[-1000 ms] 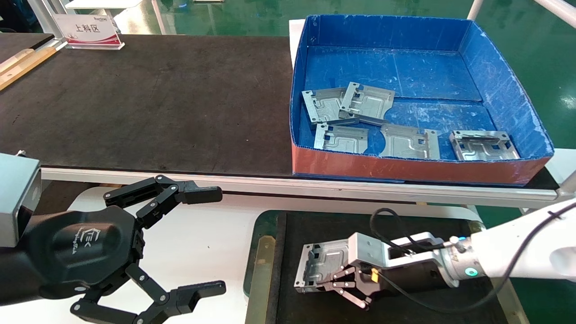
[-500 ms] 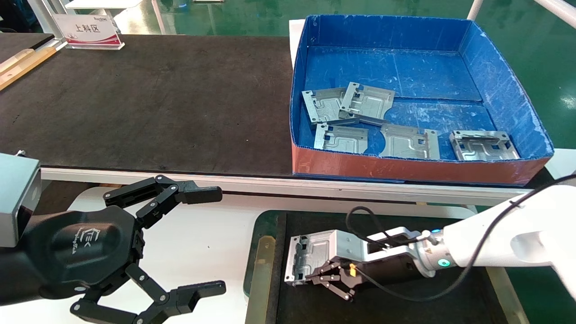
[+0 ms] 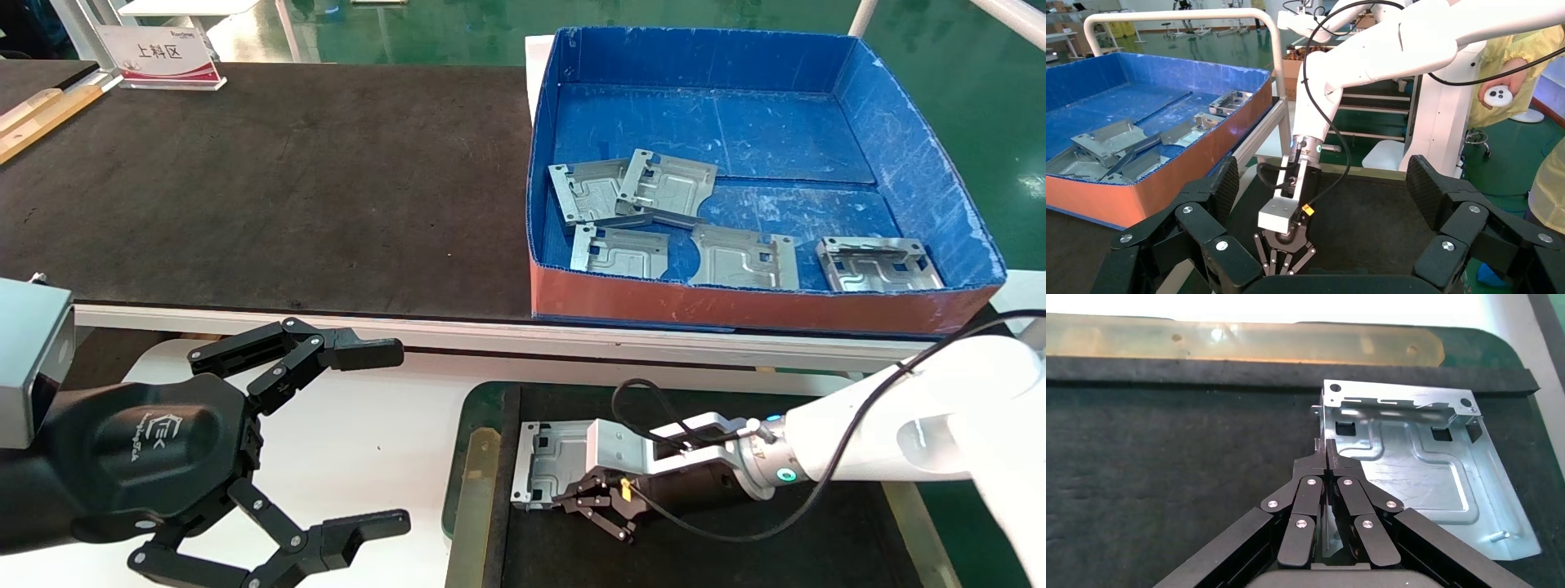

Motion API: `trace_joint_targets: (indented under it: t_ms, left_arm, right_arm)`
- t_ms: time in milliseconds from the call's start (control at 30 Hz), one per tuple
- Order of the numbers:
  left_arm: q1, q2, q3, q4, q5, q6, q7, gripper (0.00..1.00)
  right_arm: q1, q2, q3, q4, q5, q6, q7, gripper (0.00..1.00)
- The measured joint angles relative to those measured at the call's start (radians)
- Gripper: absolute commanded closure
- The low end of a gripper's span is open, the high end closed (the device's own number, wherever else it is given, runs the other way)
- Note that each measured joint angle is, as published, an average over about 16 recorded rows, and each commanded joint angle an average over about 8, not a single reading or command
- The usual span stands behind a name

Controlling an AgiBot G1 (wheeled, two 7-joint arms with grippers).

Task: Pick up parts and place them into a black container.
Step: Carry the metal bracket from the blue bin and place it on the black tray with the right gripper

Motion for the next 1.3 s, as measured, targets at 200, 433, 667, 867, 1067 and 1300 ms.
trace_joint_targets:
  t_ms: [200,433,667,867,1067,1300]
  left_arm:
    - [0.0,0.0,0.0,0.0,0.0,0.0,0.0,0.0]
    - [0.0,0.0,0.0,0.0,0.0,0.0,0.0,0.0]
    - [0.0,0.0,0.0,0.0,0.0,0.0,0.0,0.0]
    - [0.0,0.0,0.0,0.0,0.0,0.0,0.0,0.0]
    - [0.0,0.0,0.0,0.0,0.0,0.0,0.0,0.0]
    - [0.0,0.0,0.0,0.0,0.0,0.0,0.0,0.0]
  right_arm:
    - [0.008,-0.009,-0.006,-0.025,-0.01,0.011,-0.025,1.0]
    - [0.016,-0.017,-0.011,-0.044,-0.018,0.026,-0.051,1.0]
    - [0.021,-0.027,-0.014,-0.056,-0.022,0.054,-0.069,1.0]
    - [0.024,-0.037,-0.014,-0.062,-0.022,0.079,-0.077,1.0]
    - [0.026,-0.045,-0.011,-0.064,-0.019,0.082,-0.079,1.0]
    - [0.03,-0.048,-0.009,-0.063,-0.015,0.052,-0.078,1.0]
